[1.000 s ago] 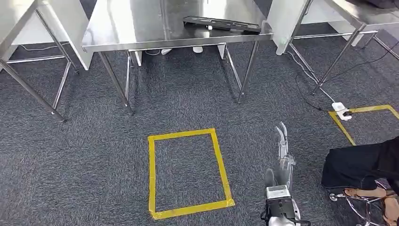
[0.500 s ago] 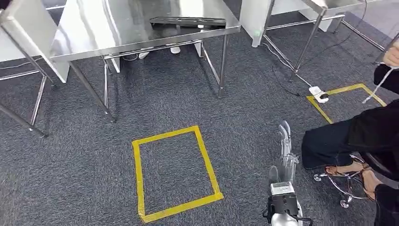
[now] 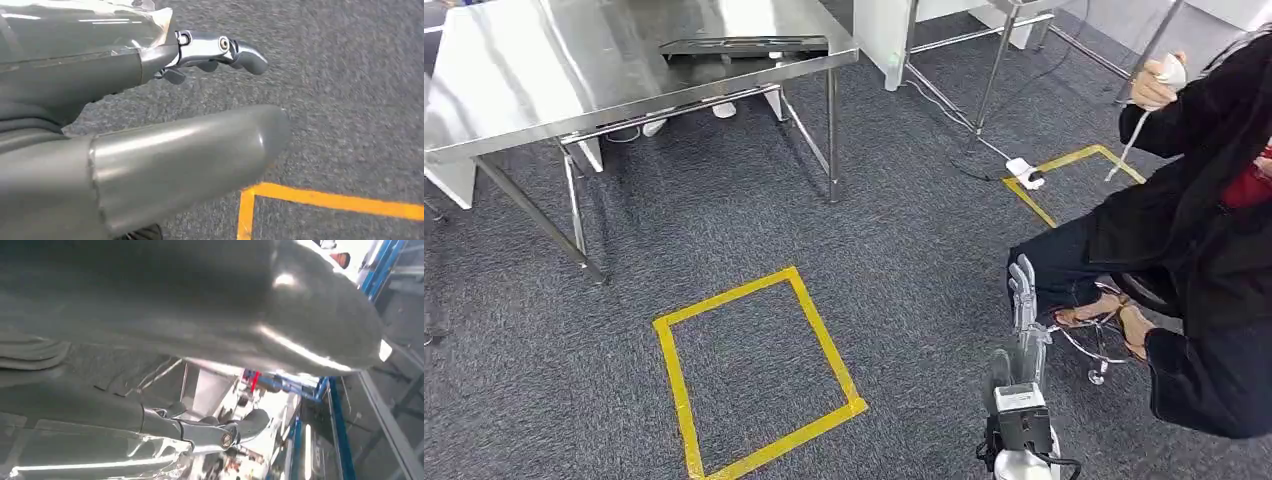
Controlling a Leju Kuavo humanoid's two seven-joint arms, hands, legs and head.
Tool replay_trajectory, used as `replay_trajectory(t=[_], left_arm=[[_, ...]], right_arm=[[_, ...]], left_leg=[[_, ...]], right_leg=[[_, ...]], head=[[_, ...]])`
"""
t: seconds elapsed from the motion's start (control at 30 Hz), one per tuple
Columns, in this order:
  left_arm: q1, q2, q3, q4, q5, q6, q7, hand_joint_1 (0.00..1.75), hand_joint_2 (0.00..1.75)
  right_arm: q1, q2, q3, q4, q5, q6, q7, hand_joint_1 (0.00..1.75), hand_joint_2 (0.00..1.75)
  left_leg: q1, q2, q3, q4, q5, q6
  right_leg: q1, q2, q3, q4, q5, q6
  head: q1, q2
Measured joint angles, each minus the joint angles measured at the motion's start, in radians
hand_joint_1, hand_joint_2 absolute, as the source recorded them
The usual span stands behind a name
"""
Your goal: Take the parts from the cabinet and place them on the table.
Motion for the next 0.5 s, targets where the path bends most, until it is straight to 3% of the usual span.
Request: replay_trajectory(t=[0.03, 0.07, 0.1, 0.13, 0.17, 0.2, 0.23, 0.27, 0.3, 0.33, 0.43, 0.47, 0.5], left_arm=[[0.002, 0.0, 0.0, 0.0, 0.0, 0.0, 0.0, 0.0, 0.0], [0.003, -0.002, 0.0, 0.0, 0.0, 0.0, 0.0, 0.0, 0.0], [0.003, -0.003, 0.0, 0.0, 0.0, 0.0, 0.0, 0.0, 0.0], [0.003, -0.003, 0.0, 0.0, 0.0, 0.0, 0.0, 0.0, 0.0], [0.003, -0.003, 0.0, 0.0, 0.0, 0.0, 0.0, 0.0, 0.0], [0.003, -0.005, 0.0, 0.0, 0.0, 0.0, 0.0, 0.0, 0.0], [0.003, -0.005, 0.0, 0.0, 0.0, 0.0, 0.0, 0.0, 0.0], [0.002, -0.005, 0.0, 0.0, 0.0, 0.0, 0.0, 0.0, 0.0], [0.003, -0.004, 0.0, 0.0, 0.0, 0.0, 0.0, 0.0, 0.0], [0.003, -0.004, 0.0, 0.0, 0.0, 0.0, 0.0, 0.0, 0.0], [0.0, -0.004, 0.0, 0.0, 0.001, 0.0, 0.0, 0.0, 0.0], [0.0, -0.004, 0.0, 0.0, 0.001, 0.0, 0.0, 0.0, 0.0], [-0.001, -0.005, 0.0, 0.0, 0.001, 0.0, 0.0, 0.0, 0.0]], right_arm=[[-0.002, 0.0, 0.0, 0.0, 0.0, 0.0, 0.0, 0.0, 0.0], [0.0, 0.0, 0.0, 0.0, 0.0, 0.0, 0.0, 0.0, 0.0], [0.003, 0.0, 0.0, 0.0, 0.0, 0.0, 0.001, 0.0, 0.0], [0.004, 0.0, 0.0, 0.0, 0.0, 0.0, 0.002, 0.0, 0.0], [0.005, 0.0, 0.0, 0.001, 0.0, 0.0, 0.003, 0.0, 0.0], [0.005, 0.0, 0.0, 0.001, 0.0, 0.0, 0.003, 0.0, 0.0], [0.005, 0.0, -0.001, 0.001, 0.0, 0.0, 0.003, 0.0, 0.0], [0.004, 0.0, -0.001, 0.0, 0.001, 0.0, 0.003, 0.0, 0.0], [0.002, 0.0, -0.001, 0.001, 0.001, 0.0, 0.003, 0.0, 0.0], [0.003, 0.003, -0.001, 0.0, 0.002, 0.0, 0.005, 0.0, 0.0], [0.006, 0.003, -0.002, 0.0, 0.004, 0.0, 0.006, 0.0, 0.0], [0.006, 0.004, -0.002, 0.0, 0.005, 0.0, 0.006, 0.0, 0.0], [0.006, 0.005, -0.003, 0.0, 0.005, 0.0, 0.006, 0.0, 0.0]], left_leg=[[-0.002, 0.018, -0.001, 0.0, 0.0, 0.0], [-0.004, 0.034, -0.003, 0.0, -0.001, 0.001], [-0.005, 0.049, -0.007, 0.001, -0.001, 0.001], [-0.005, 0.063, -0.009, 0.002, 0.0, 0.0], [-0.005, 0.078, -0.01, 0.002, 0.0, 0.0], [-0.004, 0.092, -0.009, 0.003, 0.0, -0.002], [-0.003, 0.103, -0.009, 0.005, -0.001, -0.004], [-0.003, 0.113, -0.008, 0.012, -0.004, -0.01], [-0.009, 0.121, -0.009, 0.016, -0.007, -0.017], [-0.013, 0.131, -0.008, 0.02, -0.01, -0.023], [-0.008, 0.158, 0.001, 0.018, -0.009, -0.037], [0.001, 0.137, -0.003, 0.028, -0.021, -0.045], [0.004, 0.082, -0.018, 0.065, -0.058, -0.047]], right_leg=[[-0.003, -0.021, -0.04, 0.076, -0.037, -0.004], [-0.004, -0.031, -0.077, 0.152, -0.069, -0.006], [-0.005, -0.035, -0.106, 0.218, -0.092, -0.003], [-0.006, -0.037, -0.112, 0.239, -0.094, 0.005], [-0.009, -0.04, -0.091, 0.209, -0.081, 0.015], [-0.013, -0.047, -0.045, 0.137, -0.053, 0.027], [-0.015, -0.064, 0.016, 0.035, -0.02, 0.038], [-0.018, -0.105, 0.074, -0.058, 0.004, 0.044], [-0.011, -0.126, 0.075, -0.071, -0.002, 0.032], [-0.008, -0.111, 0.075, -0.074, 0.006, 0.021], [-0.008, -0.081, 0.065, -0.072, 0.011, 0.003], [-0.025, -0.07, 0.075, -0.075, 0.016, -0.006], [-0.022, -0.06, 0.073, -0.074, 0.021, -0.013]], head=[[0.001, 0.0], [0.002, 0.0], [0.001, 0.0], [0.001, 0.0], [0.001, 0.0], [0.001, 0.0], [0.001, 0.0], [0.001, 0.0], [0.001, 0.0], [0.001, 0.0], [0.0, 0.0], [-0.001, 0.0], [-0.002, 0.0]])
